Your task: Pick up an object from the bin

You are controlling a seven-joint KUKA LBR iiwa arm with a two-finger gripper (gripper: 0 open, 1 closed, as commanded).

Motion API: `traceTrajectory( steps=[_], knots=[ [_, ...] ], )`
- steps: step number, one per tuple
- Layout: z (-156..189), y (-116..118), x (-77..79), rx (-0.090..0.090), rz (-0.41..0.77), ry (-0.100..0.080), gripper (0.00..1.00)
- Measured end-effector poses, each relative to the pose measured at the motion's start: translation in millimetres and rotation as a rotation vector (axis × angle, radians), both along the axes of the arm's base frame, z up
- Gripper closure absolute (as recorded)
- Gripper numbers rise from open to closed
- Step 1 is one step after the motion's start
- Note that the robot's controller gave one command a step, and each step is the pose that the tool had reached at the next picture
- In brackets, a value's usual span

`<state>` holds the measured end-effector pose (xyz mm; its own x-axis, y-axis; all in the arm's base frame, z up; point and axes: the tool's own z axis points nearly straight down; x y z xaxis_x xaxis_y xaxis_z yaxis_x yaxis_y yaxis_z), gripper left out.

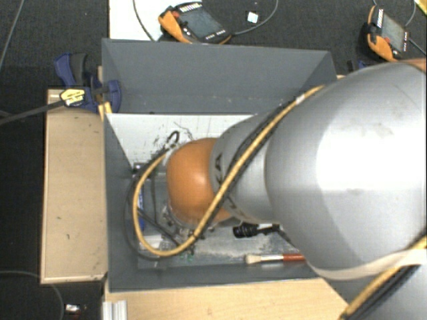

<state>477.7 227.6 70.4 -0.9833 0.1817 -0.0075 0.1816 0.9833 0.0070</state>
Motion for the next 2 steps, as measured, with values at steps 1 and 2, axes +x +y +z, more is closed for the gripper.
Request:
traceTrajectory(
  steps=[1, 2],
  knots=[
    [30.6, 23.4, 0.2, 0.0, 0.118, -0.012, 0.0],
    [0.5, 22.1, -1.0, -0.001, 0.184, -0.003, 1.0]
  ],
)
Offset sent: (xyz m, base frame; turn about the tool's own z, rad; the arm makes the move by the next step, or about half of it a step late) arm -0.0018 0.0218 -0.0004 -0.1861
